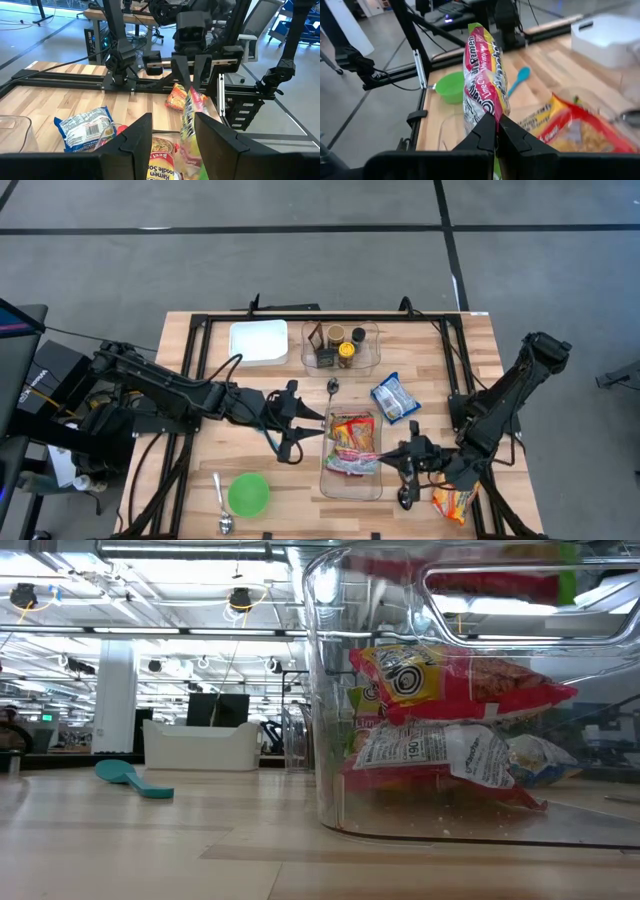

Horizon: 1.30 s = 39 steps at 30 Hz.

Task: Pick & Place Food Item
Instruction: Put the green noodle pack into the bottom transparent bin

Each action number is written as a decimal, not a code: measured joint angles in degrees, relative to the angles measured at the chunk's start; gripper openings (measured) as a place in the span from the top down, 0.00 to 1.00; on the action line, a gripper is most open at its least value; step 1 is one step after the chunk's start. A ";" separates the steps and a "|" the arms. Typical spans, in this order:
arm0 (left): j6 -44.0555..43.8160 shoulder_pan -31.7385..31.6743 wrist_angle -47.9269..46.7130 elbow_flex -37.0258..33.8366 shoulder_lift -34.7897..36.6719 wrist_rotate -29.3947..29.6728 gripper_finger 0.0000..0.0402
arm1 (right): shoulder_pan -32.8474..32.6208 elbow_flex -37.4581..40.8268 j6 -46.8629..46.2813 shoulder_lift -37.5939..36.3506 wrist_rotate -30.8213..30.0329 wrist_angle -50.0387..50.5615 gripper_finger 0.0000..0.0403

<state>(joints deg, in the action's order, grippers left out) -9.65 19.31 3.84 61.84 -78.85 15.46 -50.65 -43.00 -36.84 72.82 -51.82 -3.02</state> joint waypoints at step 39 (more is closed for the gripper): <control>-0.05 0.00 0.02 0.00 -0.04 -0.19 0.65 | 0.04 -2.80 -6.88 16.59 5.45 -0.40 1.00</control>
<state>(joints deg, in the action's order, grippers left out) -9.70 19.31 3.86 61.84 -78.89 15.27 -50.61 -45.80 -43.72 89.41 -46.37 -3.42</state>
